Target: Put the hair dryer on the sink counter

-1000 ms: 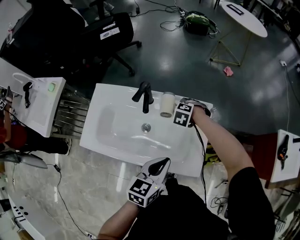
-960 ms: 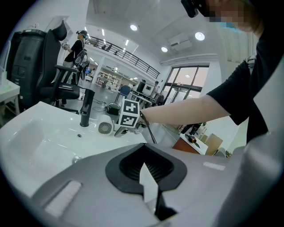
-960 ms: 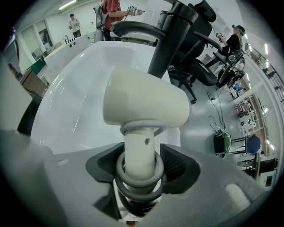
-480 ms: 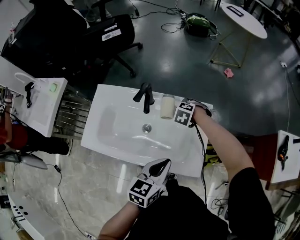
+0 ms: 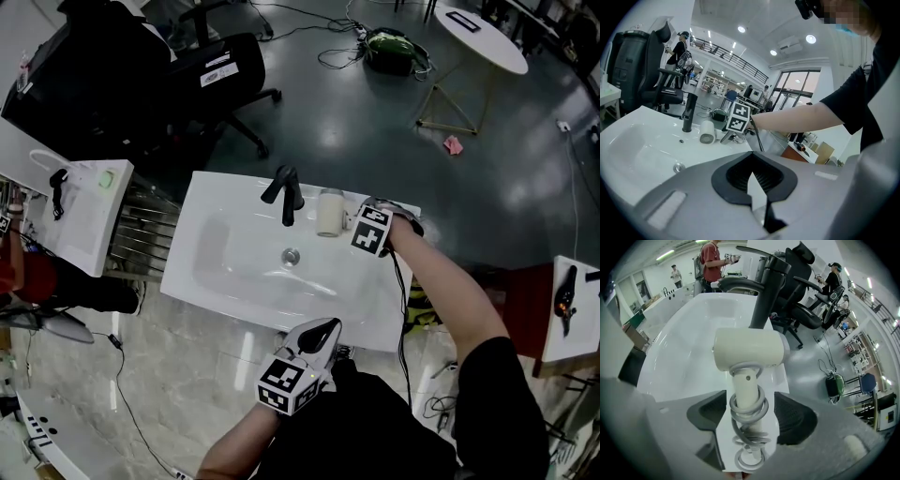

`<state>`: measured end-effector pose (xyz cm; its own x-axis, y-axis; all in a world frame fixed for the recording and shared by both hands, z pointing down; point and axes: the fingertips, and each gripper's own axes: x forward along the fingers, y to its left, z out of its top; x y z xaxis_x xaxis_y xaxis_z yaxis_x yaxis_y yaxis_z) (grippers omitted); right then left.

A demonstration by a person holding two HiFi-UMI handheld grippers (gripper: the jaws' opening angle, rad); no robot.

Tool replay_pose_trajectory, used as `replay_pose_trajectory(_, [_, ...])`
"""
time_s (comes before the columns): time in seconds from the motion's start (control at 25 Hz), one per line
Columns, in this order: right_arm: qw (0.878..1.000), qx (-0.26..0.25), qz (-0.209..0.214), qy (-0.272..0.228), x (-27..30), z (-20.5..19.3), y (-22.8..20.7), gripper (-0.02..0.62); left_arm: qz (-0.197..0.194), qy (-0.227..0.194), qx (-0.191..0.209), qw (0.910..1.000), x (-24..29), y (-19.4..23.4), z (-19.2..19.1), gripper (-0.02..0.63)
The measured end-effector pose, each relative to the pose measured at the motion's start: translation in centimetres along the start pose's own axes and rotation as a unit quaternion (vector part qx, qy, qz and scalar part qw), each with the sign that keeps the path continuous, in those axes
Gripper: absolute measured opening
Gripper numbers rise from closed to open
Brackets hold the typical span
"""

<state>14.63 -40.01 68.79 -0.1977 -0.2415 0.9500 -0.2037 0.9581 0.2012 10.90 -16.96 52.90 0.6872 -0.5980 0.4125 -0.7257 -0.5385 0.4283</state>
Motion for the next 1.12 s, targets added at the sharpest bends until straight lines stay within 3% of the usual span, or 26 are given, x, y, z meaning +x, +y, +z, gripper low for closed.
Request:
replay_pose_trajectory(0.4, [0.999, -0.009, -0.020, -0.038, -3.5, -0.3, 1.1, 0.321, 0.008, -0.008, 0.007, 0.9999, -0.3, -0.5, 0.4, 0.003])
replay_pose_trajectory(0.68, [0.993, 0.024, -0.045, -0.107, -7.9, -0.5, 1.9, 0.315, 0.023, -0.024, 0.014, 0.9993, -0.9, -1.2, 0.9, 0.003])
replay_pose_trajectory(0.8, [0.983, 0.055, -0.071, -0.163, -10.8, -0.1, 2.1, 0.230, 0.034, -0.034, 0.011, 0.9988, -1.3, -1.5, 1.1, 0.003])
replay_pose_trajectory(0.92, [0.965, 0.097, -0.087, -0.226, -13.7, 0.5, 2.7, 0.004, 0.043, -0.043, 0.012, 0.9981, -1.7, -1.9, 1.3, 0.003])
replay_pose_trajectory(1.12, [0.934, 0.171, -0.065, -0.305, -17.4, 1.2, 5.7, 0.002, 0.057, -0.056, 0.017, 0.9967, -3.1, -2.7, 1.7, 0.003])
